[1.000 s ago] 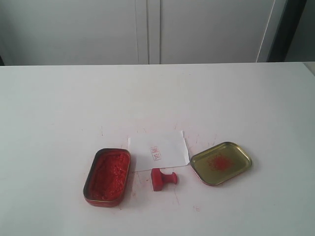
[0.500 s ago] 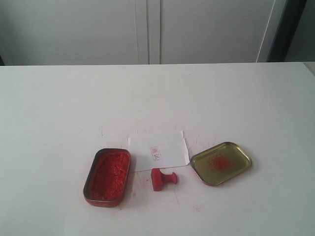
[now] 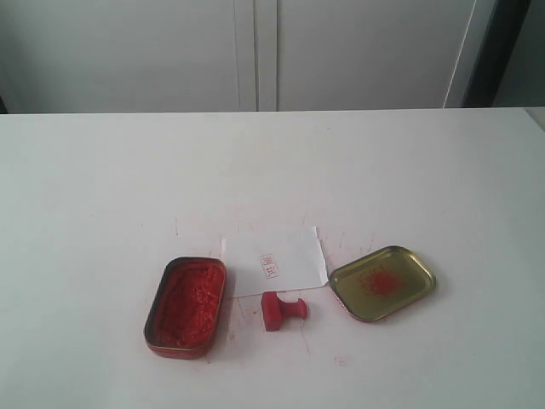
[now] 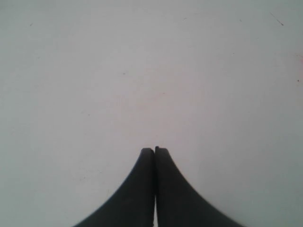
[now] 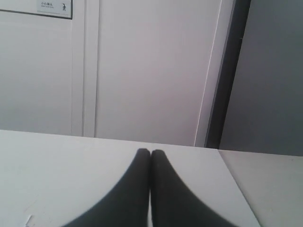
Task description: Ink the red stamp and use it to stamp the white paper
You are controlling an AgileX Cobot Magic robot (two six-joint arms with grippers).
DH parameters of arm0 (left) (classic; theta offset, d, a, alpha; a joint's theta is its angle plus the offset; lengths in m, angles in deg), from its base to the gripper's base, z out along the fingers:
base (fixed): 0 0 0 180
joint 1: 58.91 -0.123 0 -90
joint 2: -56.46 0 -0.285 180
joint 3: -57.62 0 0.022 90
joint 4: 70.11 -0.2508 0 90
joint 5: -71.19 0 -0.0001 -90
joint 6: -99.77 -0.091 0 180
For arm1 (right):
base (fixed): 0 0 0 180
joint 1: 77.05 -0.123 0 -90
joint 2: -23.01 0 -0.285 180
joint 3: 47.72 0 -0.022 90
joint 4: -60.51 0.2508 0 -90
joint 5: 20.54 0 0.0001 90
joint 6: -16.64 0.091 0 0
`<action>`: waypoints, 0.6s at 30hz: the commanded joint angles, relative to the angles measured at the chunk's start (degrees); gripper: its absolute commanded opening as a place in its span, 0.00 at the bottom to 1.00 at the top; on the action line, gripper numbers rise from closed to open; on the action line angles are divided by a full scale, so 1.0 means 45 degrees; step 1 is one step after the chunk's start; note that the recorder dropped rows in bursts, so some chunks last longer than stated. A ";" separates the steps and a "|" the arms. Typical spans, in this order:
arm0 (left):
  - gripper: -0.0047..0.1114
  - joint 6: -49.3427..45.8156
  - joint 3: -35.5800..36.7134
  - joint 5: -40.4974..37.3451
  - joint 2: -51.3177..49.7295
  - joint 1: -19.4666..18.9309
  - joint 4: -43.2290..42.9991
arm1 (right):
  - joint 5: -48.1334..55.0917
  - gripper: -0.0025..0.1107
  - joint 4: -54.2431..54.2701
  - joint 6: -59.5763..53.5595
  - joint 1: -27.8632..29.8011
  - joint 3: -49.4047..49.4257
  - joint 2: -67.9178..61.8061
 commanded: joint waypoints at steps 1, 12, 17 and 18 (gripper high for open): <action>0.04 0.0039 0.0095 0.0001 0.0051 0.0098 0.0039 | -0.0177 0.02 0.0067 -0.0139 -0.0088 0.0040 0.0426; 0.04 0.0039 0.0095 0.0001 0.0051 0.0098 0.0039 | -0.0831 0.02 0.0067 -0.0139 -0.0088 0.0829 0.0426; 0.04 0.0039 0.0095 0.0001 0.0051 0.0098 0.0039 | -0.0947 0.02 0.0067 -0.0139 -0.0088 0.2077 0.0426; 0.04 0.0039 0.0095 0.0001 0.0051 0.0098 0.0039 | -0.0947 0.02 0.0067 -0.0139 -0.0088 0.2356 0.0426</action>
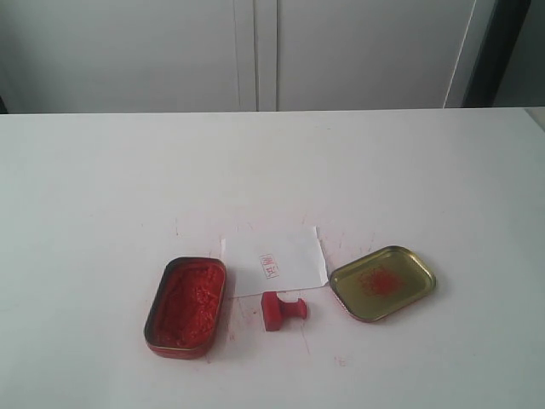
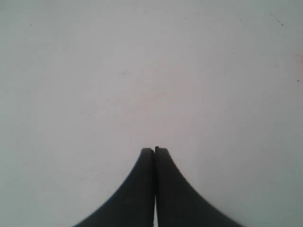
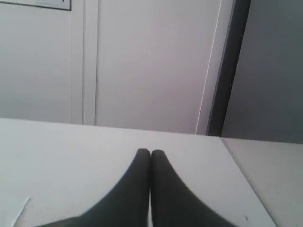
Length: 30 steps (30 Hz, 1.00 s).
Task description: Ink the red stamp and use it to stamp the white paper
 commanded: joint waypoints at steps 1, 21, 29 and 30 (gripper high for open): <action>0.04 0.0039 0.0095 0.0001 0.0051 0.0098 0.0039 | -0.0195 0.02 0.0067 -0.0139 -0.0088 0.1187 0.0051; 0.04 0.0039 0.0095 0.0001 0.0051 0.0098 0.0039 | 0.0946 0.02 0.0067 -0.0139 -0.0088 0.2719 0.0051; 0.04 0.0039 0.0095 0.0001 0.0051 0.0098 0.0039 | 0.0946 0.02 0.0067 -0.0139 -0.0088 0.2719 0.0051; 0.04 0.0039 0.0095 0.0001 0.0051 0.0098 0.0039 | 0.0946 0.02 0.0067 -0.0139 -0.0088 0.2719 0.0051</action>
